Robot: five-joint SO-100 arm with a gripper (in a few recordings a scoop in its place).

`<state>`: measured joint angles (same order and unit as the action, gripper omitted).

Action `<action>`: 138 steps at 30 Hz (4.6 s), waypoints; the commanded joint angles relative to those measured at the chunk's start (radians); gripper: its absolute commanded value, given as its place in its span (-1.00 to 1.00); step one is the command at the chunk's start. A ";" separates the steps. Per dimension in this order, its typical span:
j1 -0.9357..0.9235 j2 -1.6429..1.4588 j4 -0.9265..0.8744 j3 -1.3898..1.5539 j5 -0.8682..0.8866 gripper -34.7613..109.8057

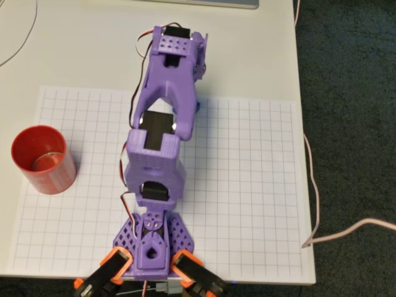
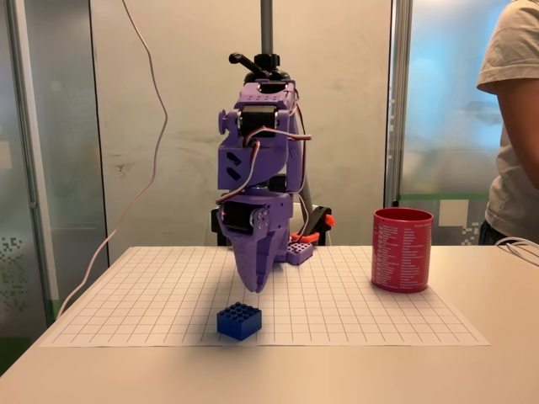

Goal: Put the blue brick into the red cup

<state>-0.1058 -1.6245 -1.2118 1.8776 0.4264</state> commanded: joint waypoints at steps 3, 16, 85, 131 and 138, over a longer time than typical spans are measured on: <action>0.002 -0.032 0.017 -0.031 -0.091 -0.42; -0.011 -0.003 -0.167 -0.072 -0.078 0.26; 1.152 -0.543 -0.385 -0.305 -0.014 -0.52; 1.210 -0.684 -0.279 0.074 -0.031 0.08; 1.204 -0.684 -0.279 0.074 -0.051 0.13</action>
<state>1.1045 -2.2672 -1.4818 1.9635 0.3666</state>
